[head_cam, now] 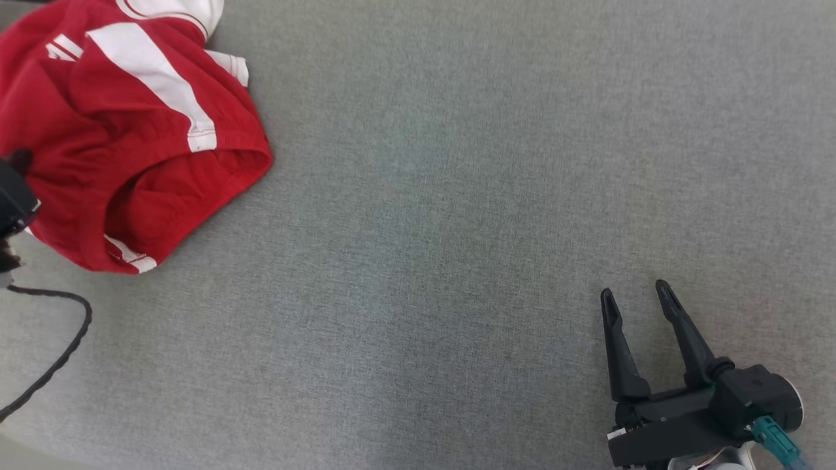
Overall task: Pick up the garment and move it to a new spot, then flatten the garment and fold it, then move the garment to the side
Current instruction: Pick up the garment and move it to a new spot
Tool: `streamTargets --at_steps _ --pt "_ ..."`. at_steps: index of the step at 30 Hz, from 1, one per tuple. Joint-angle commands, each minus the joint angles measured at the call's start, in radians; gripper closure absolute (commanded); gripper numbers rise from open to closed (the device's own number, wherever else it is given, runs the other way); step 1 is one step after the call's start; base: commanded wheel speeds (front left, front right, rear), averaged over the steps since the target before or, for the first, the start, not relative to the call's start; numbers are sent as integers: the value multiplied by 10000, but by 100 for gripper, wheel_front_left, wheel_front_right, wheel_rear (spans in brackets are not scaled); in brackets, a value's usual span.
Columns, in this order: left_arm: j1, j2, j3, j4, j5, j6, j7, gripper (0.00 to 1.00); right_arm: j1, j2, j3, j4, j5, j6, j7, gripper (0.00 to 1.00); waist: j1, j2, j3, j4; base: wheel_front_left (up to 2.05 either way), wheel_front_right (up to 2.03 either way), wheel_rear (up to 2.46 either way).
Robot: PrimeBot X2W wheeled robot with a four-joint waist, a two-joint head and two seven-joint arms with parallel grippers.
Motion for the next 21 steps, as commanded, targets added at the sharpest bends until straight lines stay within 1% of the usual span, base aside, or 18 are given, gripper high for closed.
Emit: streamTargets --at_steps 1,2,7,8,9,10,12,15,18,21 --pt "-64 48 51 -171 -14 -75 -63 100 -48 6 0 104 117 -21 -117 0 1 0 -329 29 0 0 0" --pt "-146 40 49 -260 -47 -101 -86 100 -44 7 0 185 191 -21 -180 0 1 0 -457 39 0 0 0" --pt "-637 154 -102 -663 -63 -505 -310 100 -98 9 56 629 617 -21 -448 0 1 0 -1183 -21 0 0 0" --pt "-637 154 -102 -663 -63 -505 -310 100 -98 9 56 629 617 -21 -448 0 1 0 -1183 -21 0 0 0" --pt "-935 144 -159 -726 -46 -645 -501 100 -68 8 83 825 776 -21 -553 0 1 0 -1548 -100 0 0 0" --pt "-935 144 -159 -726 -46 -645 -501 100 -68 8 83 825 776 -21 -553 0 1 0 -1548 -100 0 0 0" --pt "-1242 138 -256 -787 57 -812 -777 100 -18 6 69 1013 953 -21 -643 0 1 0 -1918 -206 0 0 0" --pt "-1710 -5 -429 -715 104 -1076 -1161 100 69 7 -23 1241 1157 -21 -757 0 1 0 -2452 -436 0 0 0" --pt "-2122 -261 -647 -642 -113 -1517 -1473 100 172 7 -97 1381 1280 -21 -815 0 1 0 -2969 -785 0 0 0" --pt "-2510 -503 -913 -566 -234 -1852 -1665 100 376 7 -234 1487 1390 -21 -856 0 1 0 -3412 -1146 0 0 0"
